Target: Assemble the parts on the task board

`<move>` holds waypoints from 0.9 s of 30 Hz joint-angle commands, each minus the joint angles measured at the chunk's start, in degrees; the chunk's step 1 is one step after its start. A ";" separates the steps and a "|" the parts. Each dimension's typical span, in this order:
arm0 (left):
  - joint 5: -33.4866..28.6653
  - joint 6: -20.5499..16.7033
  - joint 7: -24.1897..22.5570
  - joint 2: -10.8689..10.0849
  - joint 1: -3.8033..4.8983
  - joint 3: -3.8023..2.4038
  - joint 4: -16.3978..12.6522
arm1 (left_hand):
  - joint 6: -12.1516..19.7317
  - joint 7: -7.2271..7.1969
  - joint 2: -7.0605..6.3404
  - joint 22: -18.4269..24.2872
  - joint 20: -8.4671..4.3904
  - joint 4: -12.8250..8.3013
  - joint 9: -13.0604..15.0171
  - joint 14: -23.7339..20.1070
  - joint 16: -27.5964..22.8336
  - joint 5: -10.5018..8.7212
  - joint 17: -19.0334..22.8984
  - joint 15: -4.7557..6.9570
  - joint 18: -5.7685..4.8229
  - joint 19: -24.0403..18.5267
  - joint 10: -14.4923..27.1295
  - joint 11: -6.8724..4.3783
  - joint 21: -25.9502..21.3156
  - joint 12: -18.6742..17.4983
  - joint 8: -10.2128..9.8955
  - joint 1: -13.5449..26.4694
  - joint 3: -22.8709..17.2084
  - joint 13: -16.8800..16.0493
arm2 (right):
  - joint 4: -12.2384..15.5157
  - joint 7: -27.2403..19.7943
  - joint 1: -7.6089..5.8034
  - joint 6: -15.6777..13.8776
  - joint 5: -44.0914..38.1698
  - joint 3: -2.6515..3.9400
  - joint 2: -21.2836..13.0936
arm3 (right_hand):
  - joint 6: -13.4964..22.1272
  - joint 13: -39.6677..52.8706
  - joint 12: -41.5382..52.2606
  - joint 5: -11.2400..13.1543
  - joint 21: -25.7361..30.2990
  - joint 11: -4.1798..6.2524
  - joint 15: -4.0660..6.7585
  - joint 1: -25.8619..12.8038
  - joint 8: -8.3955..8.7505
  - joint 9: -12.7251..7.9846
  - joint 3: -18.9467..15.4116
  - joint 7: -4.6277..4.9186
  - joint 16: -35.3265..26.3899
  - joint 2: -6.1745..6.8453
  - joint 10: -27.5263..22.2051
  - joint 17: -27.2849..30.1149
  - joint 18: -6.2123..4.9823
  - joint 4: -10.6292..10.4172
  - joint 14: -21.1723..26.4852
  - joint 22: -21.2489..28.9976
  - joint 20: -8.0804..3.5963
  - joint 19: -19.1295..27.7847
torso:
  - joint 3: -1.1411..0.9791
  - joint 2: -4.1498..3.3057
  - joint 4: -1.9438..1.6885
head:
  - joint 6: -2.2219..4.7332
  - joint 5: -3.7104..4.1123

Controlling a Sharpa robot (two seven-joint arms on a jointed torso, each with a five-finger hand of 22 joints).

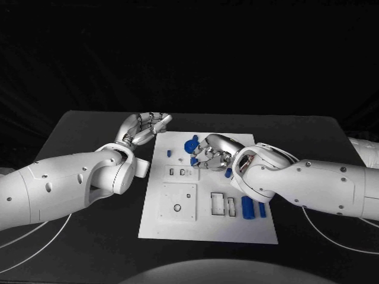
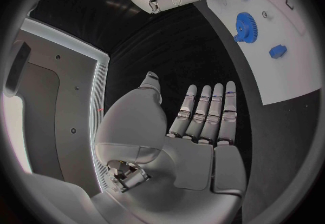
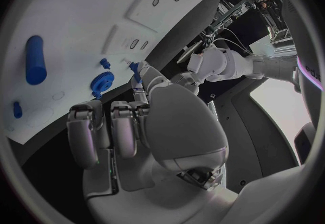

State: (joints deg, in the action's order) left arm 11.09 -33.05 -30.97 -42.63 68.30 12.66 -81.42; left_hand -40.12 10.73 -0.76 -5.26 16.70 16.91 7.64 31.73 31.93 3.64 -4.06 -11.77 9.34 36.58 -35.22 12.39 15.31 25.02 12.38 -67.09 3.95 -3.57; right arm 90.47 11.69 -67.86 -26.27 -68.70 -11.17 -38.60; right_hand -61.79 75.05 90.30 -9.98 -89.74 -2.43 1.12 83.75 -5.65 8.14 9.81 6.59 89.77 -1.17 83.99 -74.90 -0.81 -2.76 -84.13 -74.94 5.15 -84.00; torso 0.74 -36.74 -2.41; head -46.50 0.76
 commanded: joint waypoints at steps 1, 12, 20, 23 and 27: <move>0.28 0.63 -0.64 0.07 0.05 -0.05 -0.21 | 0.34 3.85 0.55 0.05 -0.10 -0.13 0.08 -0.40 -0.23 0.36 -0.09 0.13 -0.57 -0.35 -0.50 0.05 -0.40 -0.32 0.28 0.03 -0.14 -0.02 | -0.33 3.64 0.45 1.46 -3.21 0.00 0.88 | -2.02 14.95 -0.30 -0.22 -0.26 -0.47 -0.46 0.00 -0.16 0.07 -0.22 -0.20 0.23 0.40 6.01 -15.10 0.81 0.02 -5.87 -15.06 0.39 -6.00 | -0.01 0.02 0.11 | -0.51 -0.29; 0.28 0.61 -0.64 -0.02 0.07 -0.06 -0.44 | 0.35 3.85 0.60 0.06 -0.10 -0.14 0.09 -0.41 -0.23 0.39 -0.09 0.13 -0.58 -0.36 -0.50 0.05 -0.41 -0.33 0.30 -0.02 -0.14 -0.02 | -1.95 7.70 2.47 0.32 -6.27 0.01 3.91 | -2.24 14.95 -0.30 -0.49 -0.26 -0.60 -0.65 -0.29 -0.06 0.01 -0.31 0.00 0.23 0.43 6.01 -15.10 0.81 -0.02 -5.87 -15.06 0.54 -6.00 | -0.06 0.02 0.11 | -1.00 -0.34; 0.28 0.57 -0.62 -0.13 0.09 -0.06 -0.51 | 0.35 3.85 0.60 0.06 -0.10 -0.14 0.09 -0.41 -0.23 0.39 -0.09 0.13 -0.58 -0.36 -0.50 0.05 -0.41 -0.33 0.30 -0.02 -0.14 -0.02 | -3.08 9.17 3.53 -0.90 -7.07 0.01 4.89 | -2.24 14.95 -0.30 -0.30 -0.26 -0.69 -0.86 -0.66 0.13 -0.09 -0.49 0.09 0.23 0.58 6.01 -15.10 0.81 -0.12 -5.87 -15.06 0.70 -6.00 | -0.05 0.08 0.17 | -1.24 -0.20; 0.28 0.56 -0.62 -0.17 0.09 -0.07 -0.54 | 0.35 3.85 0.60 0.06 -0.10 -0.14 0.09 -0.41 -0.23 0.39 -0.09 0.13 -0.58 -0.36 -0.50 0.05 -0.41 -0.33 0.30 -0.02 -0.14 -0.02 | -3.29 9.52 3.78 -1.21 -7.32 0.01 5.09 | -2.23 14.95 -0.30 -0.30 -0.26 -0.69 -0.88 -0.69 0.16 -0.10 -0.50 0.10 0.23 0.59 6.01 -15.10 0.81 -0.12 -5.87 -15.06 0.72 -6.00 | -0.06 0.06 0.13 | -1.26 -0.17; 0.29 0.53 -0.61 -0.24 0.10 -0.07 -0.56 | 0.35 3.85 0.60 0.06 -0.10 -0.14 0.09 -0.41 -0.23 0.39 -0.09 0.13 -0.58 -0.36 -0.50 0.05 -0.41 -0.33 0.30 -0.02 -0.14 -0.02 | -3.51 9.77 3.99 -1.53 -7.50 0.01 5.35 | -2.16 14.95 -0.30 -0.25 -0.26 -0.72 -0.97 -0.83 0.28 -0.16 -0.56 0.13 0.23 0.64 6.01 -15.10 0.81 -0.15 -5.87 -15.06 0.79 -6.00 | -0.08 0.09 0.14 | -1.33 -0.17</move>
State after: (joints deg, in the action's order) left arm 11.09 -33.07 -30.95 -42.90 68.34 12.64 -81.82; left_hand -40.12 10.73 -0.76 -5.27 16.70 16.91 7.63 31.73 31.93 3.64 -4.05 -11.77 9.33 36.58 -35.22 12.39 15.08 25.02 12.38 -67.09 3.95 -3.57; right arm 87.06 20.03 -64.01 -27.12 -74.73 -11.14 -33.35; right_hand -61.94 74.91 90.33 -10.21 -89.74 -2.79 0.51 83.41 -5.48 7.90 9.61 6.71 89.77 -0.56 83.95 -74.94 -0.81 -2.91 -83.92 -74.92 5.56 -84.00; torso 0.68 -36.67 -2.26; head -47.80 0.59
